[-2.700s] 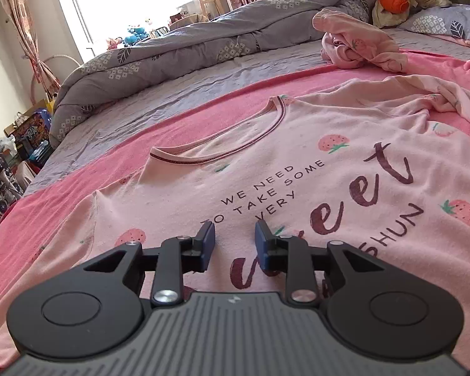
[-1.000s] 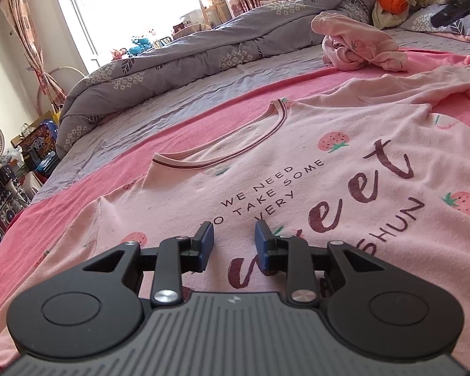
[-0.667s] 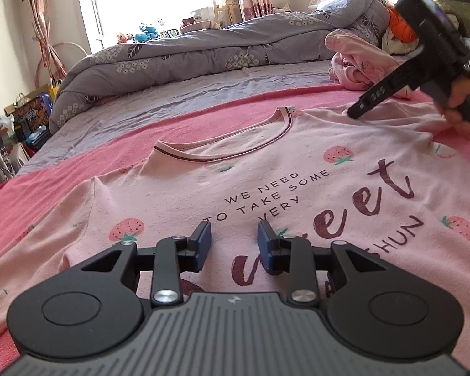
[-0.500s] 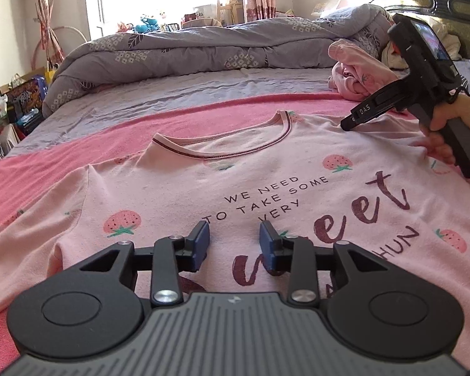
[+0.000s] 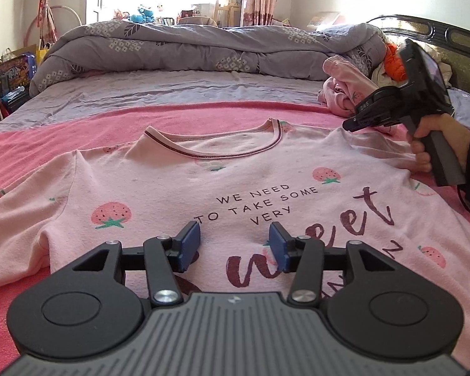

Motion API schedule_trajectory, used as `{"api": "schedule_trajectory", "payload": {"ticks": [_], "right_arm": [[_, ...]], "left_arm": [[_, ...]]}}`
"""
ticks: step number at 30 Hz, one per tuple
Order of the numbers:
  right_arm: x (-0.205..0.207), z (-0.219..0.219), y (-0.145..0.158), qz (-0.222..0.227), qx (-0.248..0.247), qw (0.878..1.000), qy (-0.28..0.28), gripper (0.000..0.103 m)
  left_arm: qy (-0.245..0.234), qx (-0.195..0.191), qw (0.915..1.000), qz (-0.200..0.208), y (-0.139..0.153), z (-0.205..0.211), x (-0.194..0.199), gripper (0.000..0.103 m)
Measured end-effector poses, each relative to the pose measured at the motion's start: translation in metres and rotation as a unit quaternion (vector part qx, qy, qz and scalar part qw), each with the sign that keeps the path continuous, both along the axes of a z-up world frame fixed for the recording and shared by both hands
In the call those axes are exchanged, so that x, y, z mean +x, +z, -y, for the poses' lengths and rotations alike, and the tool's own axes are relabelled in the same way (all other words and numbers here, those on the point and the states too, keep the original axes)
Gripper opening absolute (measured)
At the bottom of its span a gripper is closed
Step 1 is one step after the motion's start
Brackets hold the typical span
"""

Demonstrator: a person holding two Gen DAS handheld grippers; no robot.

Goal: Fold clothes

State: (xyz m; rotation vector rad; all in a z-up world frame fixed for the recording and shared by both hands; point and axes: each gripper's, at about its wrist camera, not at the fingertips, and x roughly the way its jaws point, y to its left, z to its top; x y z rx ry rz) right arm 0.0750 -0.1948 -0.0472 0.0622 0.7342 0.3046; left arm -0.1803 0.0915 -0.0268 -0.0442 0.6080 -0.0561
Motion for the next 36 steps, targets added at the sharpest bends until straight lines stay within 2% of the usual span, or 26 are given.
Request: {"api": "schedule_trajectory", "payload": {"ticks": [1,3,4,5,8,10,14,16,18,19,21,23,24,26,28,31,34,36], "right_arm": [[-0.013,0.004,0.009,0.004,0.010,1.000,0.014,0.011],[-0.045,0.011,0.027,0.019,0.024,0.999,0.043,0.025],[-0.066,0.014,0.036,0.032,0.028,0.997,0.057,0.038],[-0.089,0.020,0.042,0.040,0.033,0.996,0.073,0.044],[-0.153,0.041,0.047,0.044,0.054,0.992,0.110,0.044],[-0.185,0.052,0.039,0.033,0.067,0.990,0.121,0.045],[-0.242,0.060,0.018,0.003,0.068,0.988,0.141,0.050],[-0.260,0.060,0.012,0.003,0.075,0.987,0.144,0.056],[-0.275,0.061,0.009,0.000,0.095,0.984,0.150,0.061],[-0.279,0.062,0.008,-0.005,0.114,0.981,0.156,0.061],[-0.286,0.057,0.003,-0.014,0.126,0.979,0.157,0.054],[-0.293,0.050,0.002,0.004,0.097,0.986,0.136,0.029],[-0.294,0.052,0.003,0.003,0.106,0.986,0.129,0.025],[-0.296,0.060,0.007,0.003,0.129,0.985,0.115,0.008],[-0.300,0.070,0.013,0.015,0.139,0.986,0.096,0.007],[-0.304,0.085,0.021,0.032,0.153,0.985,0.069,0.005],[-0.308,0.096,0.026,0.063,0.136,0.988,0.034,0.003],[-0.304,0.107,0.022,0.052,0.135,0.989,0.033,0.003]], "left_arm": [[0.000,-0.004,1.0000,0.001,0.001,-0.001,0.000,0.055],[0.008,-0.015,0.9998,0.005,0.005,-0.006,-0.003,0.056],[0.019,-0.014,0.9997,0.010,0.008,-0.009,-0.007,0.056],[0.035,-0.004,0.9992,0.020,0.013,-0.011,-0.014,0.056],[0.072,0.037,0.9961,0.036,0.028,-0.015,-0.045,0.056],[0.078,0.043,0.9954,0.035,0.033,-0.019,-0.069,0.058],[0.094,0.056,0.9940,0.003,0.033,-0.021,-0.121,0.059],[0.101,0.040,0.9940,-0.016,0.032,-0.024,-0.142,0.059],[0.102,0.006,0.9940,-0.037,0.029,-0.029,-0.157,0.059],[0.103,-0.009,0.9935,-0.047,0.027,-0.030,-0.162,0.059],[0.109,0.003,0.9928,-0.050,0.023,-0.023,-0.164,0.059],[0.115,0.017,0.9919,-0.053,0.020,-0.015,-0.167,0.060],[0.117,0.023,0.9913,-0.054,0.018,-0.011,-0.168,0.060],[0.118,0.038,0.9909,-0.053,0.016,-0.005,-0.167,0.060],[0.114,0.051,0.9908,-0.053,0.014,-0.002,-0.167,0.060],[0.113,0.047,0.9911,-0.052,0.014,-0.003,-0.167,0.060],[0.112,0.049,0.9912,-0.051,0.013,-0.005,-0.168,0.061],[0.111,0.052,0.9912,-0.051,0.013,-0.004,-0.168,0.062]]}}
